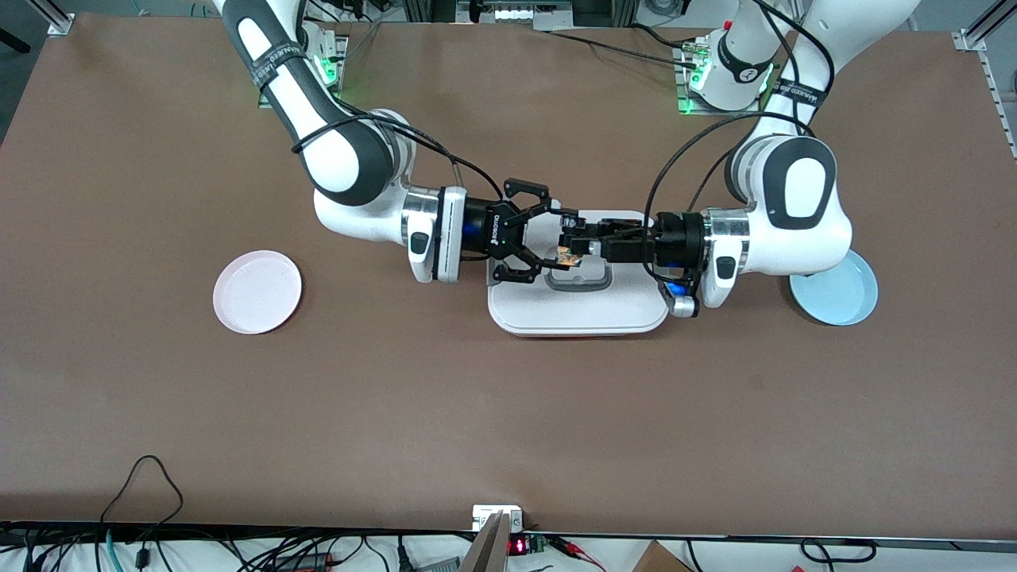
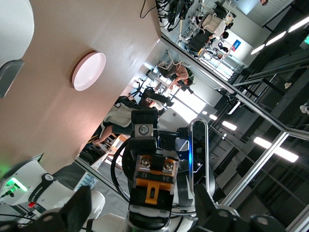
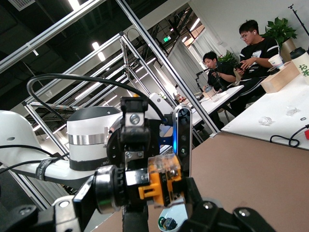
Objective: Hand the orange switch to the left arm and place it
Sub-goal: 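Hold the switch with the right gripper while the left gripper grasps it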
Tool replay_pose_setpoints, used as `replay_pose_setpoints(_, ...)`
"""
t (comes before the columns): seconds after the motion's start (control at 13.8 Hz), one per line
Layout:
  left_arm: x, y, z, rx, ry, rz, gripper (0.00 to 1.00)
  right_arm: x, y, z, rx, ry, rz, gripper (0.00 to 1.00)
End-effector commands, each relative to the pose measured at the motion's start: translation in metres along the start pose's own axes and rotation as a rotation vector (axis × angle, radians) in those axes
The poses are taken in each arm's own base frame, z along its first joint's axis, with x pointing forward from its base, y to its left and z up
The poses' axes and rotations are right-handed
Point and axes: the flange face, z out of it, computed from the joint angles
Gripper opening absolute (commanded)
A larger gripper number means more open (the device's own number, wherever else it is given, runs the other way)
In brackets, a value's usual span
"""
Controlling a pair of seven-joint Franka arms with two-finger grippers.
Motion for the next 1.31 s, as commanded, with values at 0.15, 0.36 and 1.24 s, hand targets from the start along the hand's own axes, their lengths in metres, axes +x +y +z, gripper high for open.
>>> replay_pose_setpoints(0.15,-0.001,0.002,0.004,-0.019,0.008,0.054,0.32,0.004,0.002,0.006,-0.005,0.022,-0.006,0.00)
replay_pose_setpoints(0.36,0.000,0.003,0.003,-0.010,0.009,0.060,0.16,0.003,0.003,0.006,-0.006,0.020,-0.004,0.00)
replay_pose_setpoints(1.24,-0.003,0.006,-0.005,0.089,0.009,0.099,0.16,0.016,0.017,-0.012,-0.031,0.046,0.046,1.00)
